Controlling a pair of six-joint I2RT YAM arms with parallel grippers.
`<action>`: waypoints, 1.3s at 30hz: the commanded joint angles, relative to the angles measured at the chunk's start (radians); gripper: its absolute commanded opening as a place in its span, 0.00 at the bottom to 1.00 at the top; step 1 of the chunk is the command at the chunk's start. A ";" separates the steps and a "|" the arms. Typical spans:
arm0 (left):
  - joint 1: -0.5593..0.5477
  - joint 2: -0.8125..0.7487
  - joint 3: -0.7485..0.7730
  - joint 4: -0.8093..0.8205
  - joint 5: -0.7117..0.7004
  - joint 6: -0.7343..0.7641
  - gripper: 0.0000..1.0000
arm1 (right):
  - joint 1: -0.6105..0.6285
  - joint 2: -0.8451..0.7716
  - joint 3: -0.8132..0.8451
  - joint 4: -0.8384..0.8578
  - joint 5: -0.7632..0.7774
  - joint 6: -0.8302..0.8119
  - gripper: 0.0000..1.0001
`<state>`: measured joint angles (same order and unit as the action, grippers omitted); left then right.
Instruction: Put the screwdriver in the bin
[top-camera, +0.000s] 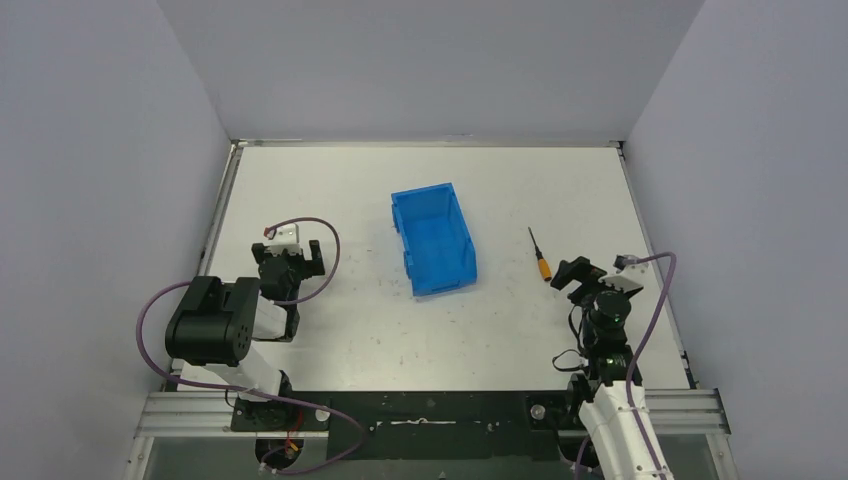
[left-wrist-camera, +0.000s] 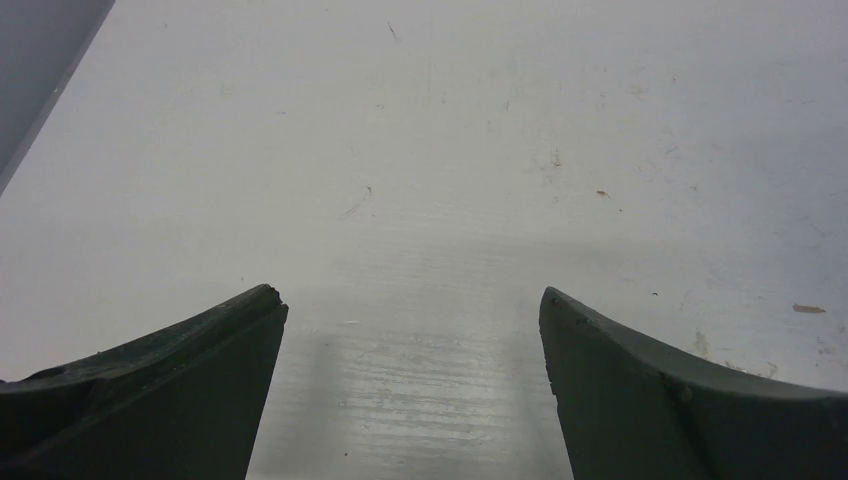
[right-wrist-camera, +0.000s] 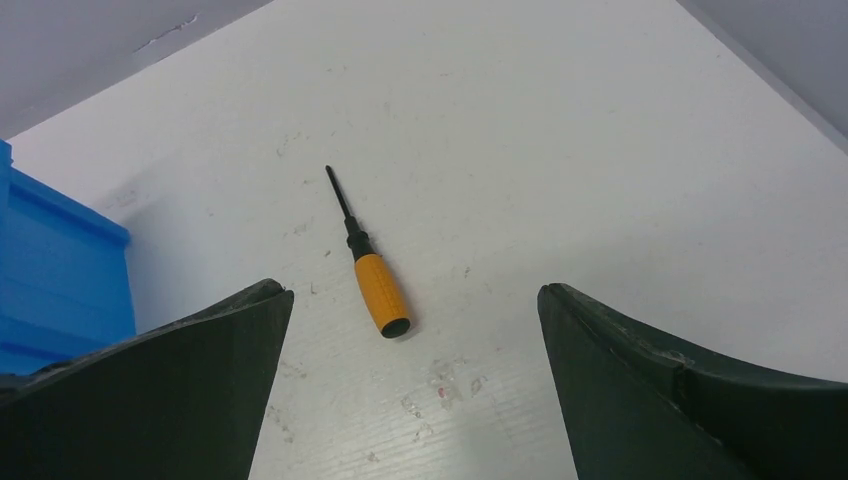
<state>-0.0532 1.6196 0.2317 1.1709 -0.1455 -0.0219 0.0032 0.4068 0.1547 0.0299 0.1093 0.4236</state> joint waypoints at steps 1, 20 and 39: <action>0.000 -0.008 0.020 0.045 0.009 -0.008 0.97 | 0.000 0.037 0.027 0.082 0.014 -0.016 1.00; -0.002 -0.008 0.021 0.043 0.007 -0.006 0.97 | 0.000 0.830 0.606 -0.245 -0.159 -0.181 1.00; -0.002 -0.009 0.021 0.043 0.006 -0.006 0.97 | 0.159 1.191 0.788 -0.398 0.050 -0.226 0.00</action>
<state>-0.0532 1.6196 0.2317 1.1709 -0.1455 -0.0219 0.1150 1.6283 0.8707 -0.2764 0.0467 0.2092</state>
